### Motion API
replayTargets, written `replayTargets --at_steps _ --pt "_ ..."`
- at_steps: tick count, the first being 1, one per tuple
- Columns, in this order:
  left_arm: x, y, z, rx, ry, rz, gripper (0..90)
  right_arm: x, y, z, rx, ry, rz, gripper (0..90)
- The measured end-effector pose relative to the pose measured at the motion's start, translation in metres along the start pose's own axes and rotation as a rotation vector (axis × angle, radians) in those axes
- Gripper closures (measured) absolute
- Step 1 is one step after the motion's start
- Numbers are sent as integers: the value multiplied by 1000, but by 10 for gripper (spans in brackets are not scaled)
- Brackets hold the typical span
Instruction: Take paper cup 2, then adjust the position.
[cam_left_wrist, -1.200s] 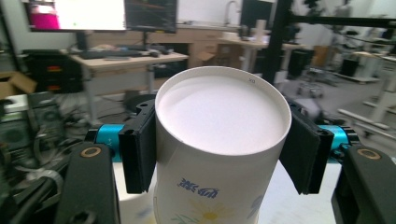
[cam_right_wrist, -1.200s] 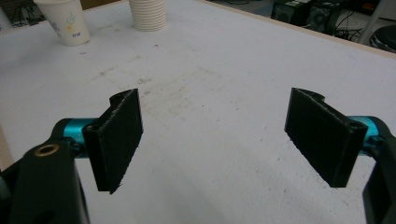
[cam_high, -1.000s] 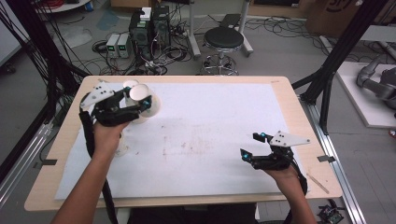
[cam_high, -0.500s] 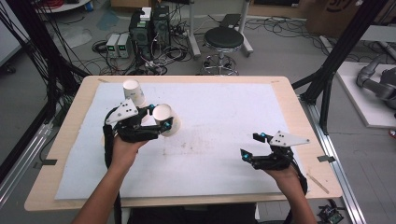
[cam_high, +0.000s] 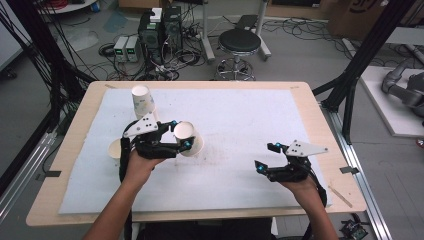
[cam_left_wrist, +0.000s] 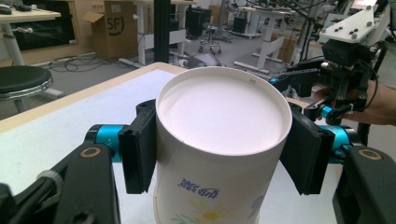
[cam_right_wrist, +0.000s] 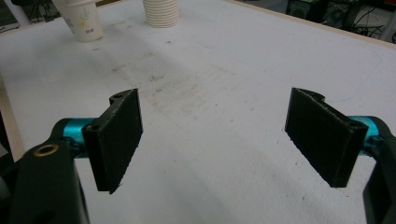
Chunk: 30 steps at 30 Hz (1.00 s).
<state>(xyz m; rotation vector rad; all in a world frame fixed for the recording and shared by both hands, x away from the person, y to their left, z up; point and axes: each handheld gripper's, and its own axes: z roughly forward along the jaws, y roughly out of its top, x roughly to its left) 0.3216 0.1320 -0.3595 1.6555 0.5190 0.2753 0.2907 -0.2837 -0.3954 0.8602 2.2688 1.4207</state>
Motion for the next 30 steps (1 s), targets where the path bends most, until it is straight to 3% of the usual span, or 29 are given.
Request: replayTargets --at_steps 9,20,30 --pt "-4 -3 8 7 -13 4 356 4 2 -2 -6 29 -37 195" --pt "-4 -6 12 20 -41 3 356 5 1 -1 0 52 -36 196" --pt "-7 -6 15 33 -76 9 356 10 2 5 -1 123 -52 196"
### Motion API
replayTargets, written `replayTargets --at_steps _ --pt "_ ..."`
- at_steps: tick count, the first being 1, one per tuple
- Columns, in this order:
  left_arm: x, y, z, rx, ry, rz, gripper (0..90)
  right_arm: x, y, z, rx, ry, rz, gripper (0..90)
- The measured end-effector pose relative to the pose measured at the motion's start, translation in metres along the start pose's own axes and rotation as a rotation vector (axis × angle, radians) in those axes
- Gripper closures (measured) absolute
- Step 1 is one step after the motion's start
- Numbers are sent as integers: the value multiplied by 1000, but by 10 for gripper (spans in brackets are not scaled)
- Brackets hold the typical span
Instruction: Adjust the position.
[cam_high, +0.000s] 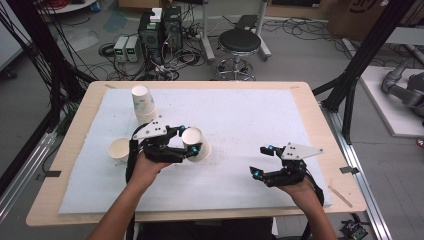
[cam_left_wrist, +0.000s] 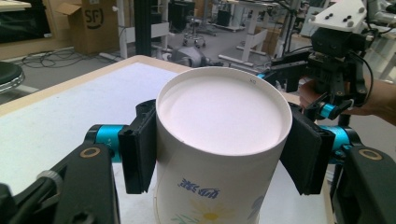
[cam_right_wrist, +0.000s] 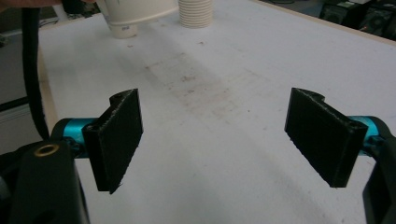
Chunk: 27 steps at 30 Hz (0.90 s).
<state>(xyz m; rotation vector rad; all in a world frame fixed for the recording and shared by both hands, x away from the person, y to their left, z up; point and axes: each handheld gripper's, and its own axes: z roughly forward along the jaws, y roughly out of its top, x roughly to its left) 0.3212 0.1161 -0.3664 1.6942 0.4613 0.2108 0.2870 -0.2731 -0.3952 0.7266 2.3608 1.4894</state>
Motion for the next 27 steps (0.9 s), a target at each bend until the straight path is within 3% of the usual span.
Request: replayTargets --at_steps 7,11,27 --pt "-4 2 3 4 -60 7 356 5 3 8 -2 58 -26 196" --pt "-8 4 5 28 -100 35 356 9 9 15 -16 108 -34 196" --pt "-19 5 17 72 -189 50 356 22 31 39 -44 244 -81 196"
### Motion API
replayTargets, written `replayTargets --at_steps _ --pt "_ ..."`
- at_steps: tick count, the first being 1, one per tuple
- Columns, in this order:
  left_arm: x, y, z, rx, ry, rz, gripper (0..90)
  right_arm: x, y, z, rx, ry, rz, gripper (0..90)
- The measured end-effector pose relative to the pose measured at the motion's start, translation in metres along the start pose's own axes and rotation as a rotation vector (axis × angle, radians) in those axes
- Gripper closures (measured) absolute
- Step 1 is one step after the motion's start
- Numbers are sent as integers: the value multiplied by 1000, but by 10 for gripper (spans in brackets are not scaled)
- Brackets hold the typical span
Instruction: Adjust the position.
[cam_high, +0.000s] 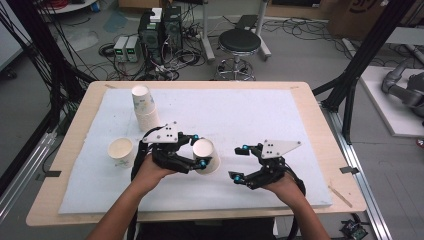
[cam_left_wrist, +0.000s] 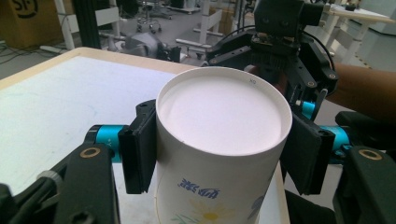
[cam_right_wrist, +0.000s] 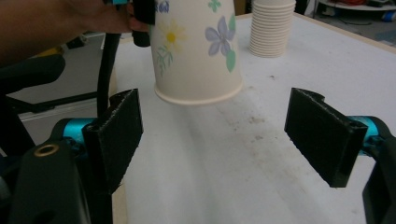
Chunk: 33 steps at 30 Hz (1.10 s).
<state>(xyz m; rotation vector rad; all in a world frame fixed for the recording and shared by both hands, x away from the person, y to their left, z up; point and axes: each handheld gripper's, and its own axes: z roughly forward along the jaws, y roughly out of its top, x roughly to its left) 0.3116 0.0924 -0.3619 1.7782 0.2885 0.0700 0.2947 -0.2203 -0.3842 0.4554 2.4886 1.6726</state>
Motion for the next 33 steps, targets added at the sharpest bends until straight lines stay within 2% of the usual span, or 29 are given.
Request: replayTargets --at_steps 9,17,29,33 --pt "-2 0 8 16 -34 3 356 3 4 17 9 54 -8 197" --pt "-4 -1 15 26 -68 3 357 5 4 24 17 77 -9 197" --pt "-5 -1 20 -6 -111 -13 357 6 4 36 25 109 -11 205" --pt "-6 -1 22 -13 -125 -19 357 5 4 39 19 122 -17 244"
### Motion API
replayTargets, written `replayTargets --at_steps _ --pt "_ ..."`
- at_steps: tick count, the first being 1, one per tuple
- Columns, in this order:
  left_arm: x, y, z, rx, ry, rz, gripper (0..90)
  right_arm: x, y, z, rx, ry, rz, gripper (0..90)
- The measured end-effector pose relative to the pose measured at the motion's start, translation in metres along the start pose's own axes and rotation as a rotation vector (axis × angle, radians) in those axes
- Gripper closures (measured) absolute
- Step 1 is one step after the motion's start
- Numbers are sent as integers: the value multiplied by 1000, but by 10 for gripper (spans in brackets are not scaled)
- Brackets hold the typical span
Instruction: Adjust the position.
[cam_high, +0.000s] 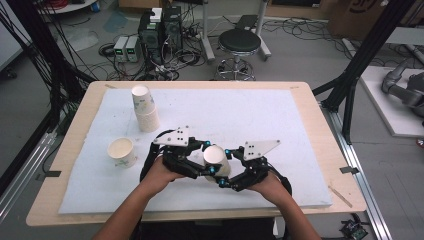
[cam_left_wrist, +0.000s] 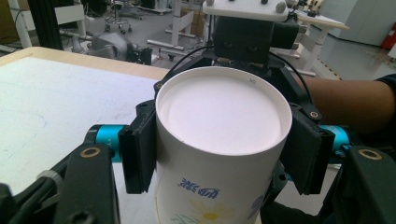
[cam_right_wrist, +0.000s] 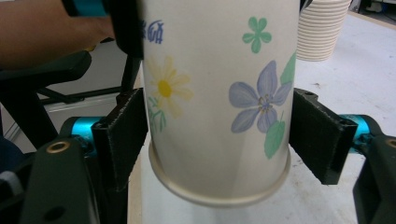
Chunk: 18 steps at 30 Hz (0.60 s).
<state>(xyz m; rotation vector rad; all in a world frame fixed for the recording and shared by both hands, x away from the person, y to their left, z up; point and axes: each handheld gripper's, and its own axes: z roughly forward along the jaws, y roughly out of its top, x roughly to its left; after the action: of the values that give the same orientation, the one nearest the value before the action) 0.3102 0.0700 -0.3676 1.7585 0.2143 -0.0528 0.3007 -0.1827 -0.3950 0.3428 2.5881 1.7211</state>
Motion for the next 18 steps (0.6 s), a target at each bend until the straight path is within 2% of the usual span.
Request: replayTargets --at_steps 3,5,8,9,10,12,13,18 --pt "0 -1 1 -1 -1 -2 357 0 -1 2 2 15 0 271" --pt "0 -1 1 3 -1 3 358 -1 0 1 8 3 -12 298" --pt "-2 -1 1 0 10 9 352 -1 0 0 16 4 -19 326" --pt "-2 -1 2 5 21 25 347 -1 0 0 17 3 -21 330" --pt "-3 -1 2 6 34 27 322 -1 0 0 25 4 -25 335" --pt "-4 0 3 25 64 11 184 -1 0 -1 33 8 -26 340" --pt "-3 0 3 32 69 5 153 -1 0 -1 37 10 -26 342" --pt "-3 2 -1 84 56 11 153 -3 1 -5 93 -1 -37 353"
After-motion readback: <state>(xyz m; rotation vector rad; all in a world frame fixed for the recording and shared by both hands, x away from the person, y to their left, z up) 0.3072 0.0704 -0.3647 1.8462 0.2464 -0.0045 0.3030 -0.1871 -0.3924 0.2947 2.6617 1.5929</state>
